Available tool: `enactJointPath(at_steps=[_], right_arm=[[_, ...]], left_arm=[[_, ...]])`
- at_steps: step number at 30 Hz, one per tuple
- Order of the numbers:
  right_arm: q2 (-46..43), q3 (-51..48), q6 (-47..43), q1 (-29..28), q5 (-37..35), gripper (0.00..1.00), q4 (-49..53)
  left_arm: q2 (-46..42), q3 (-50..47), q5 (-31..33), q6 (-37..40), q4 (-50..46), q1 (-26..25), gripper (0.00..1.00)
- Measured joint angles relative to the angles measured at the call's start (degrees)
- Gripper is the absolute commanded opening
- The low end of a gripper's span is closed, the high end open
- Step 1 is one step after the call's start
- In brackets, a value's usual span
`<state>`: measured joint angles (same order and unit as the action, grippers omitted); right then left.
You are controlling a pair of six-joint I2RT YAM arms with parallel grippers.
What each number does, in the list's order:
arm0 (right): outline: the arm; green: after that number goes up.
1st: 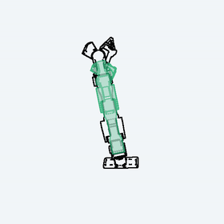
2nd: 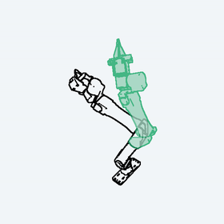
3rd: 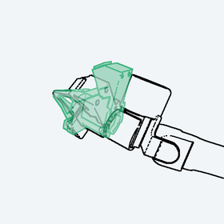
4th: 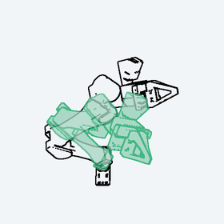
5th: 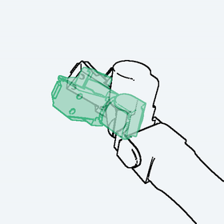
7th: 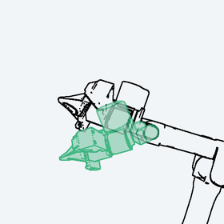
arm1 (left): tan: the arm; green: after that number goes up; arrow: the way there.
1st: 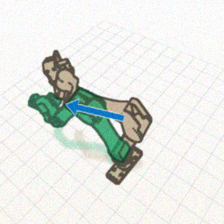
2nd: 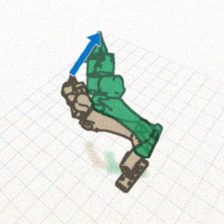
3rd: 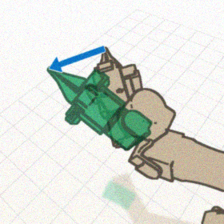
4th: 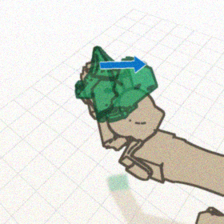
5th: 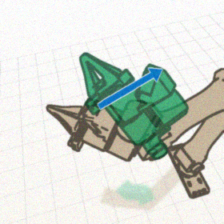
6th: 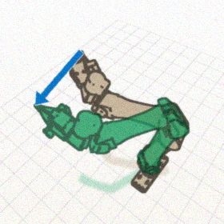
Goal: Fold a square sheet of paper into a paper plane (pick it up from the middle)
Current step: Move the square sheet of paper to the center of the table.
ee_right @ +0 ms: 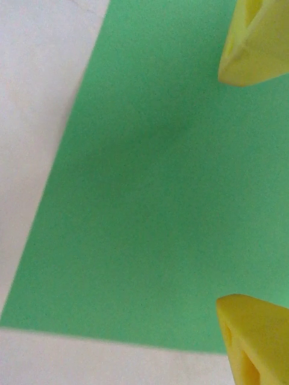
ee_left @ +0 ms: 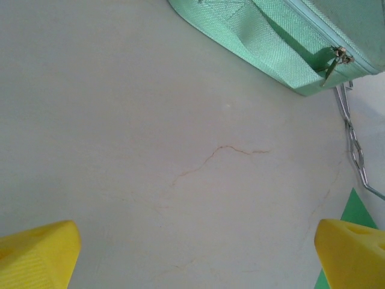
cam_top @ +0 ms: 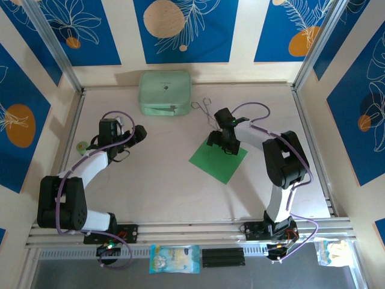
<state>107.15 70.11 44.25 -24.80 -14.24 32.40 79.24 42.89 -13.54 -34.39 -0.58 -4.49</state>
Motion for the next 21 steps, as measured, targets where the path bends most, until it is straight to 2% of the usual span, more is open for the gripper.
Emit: enactJointPath(at_steps=[6, 11, 17, 21], right_arm=[[0.85, -0.02, -1.25, -1.9, -0.55, 0.89, -0.42], [1.88, 0.7, -2.73, -7.28, -0.04, 0.89, -3.02], [5.6, 5.73, -6.43, -13.53, 4.9, 0.87, -6.03], [6.45, 8.28, -6.93, -15.32, 8.68, 0.88, -5.95]], left_arm=[[0.48, 0.37, -1.55, 0.2, -0.79, -0.37, 0.99], [1.9, 1.11, -2.67, 0.17, -0.81, -1.97, 0.99], [3.15, 1.86, -3.02, 0.17, -2.14, -5.05, 0.99], [4.02, 3.02, -2.6, 0.17, -4.63, -8.41, 0.99]])
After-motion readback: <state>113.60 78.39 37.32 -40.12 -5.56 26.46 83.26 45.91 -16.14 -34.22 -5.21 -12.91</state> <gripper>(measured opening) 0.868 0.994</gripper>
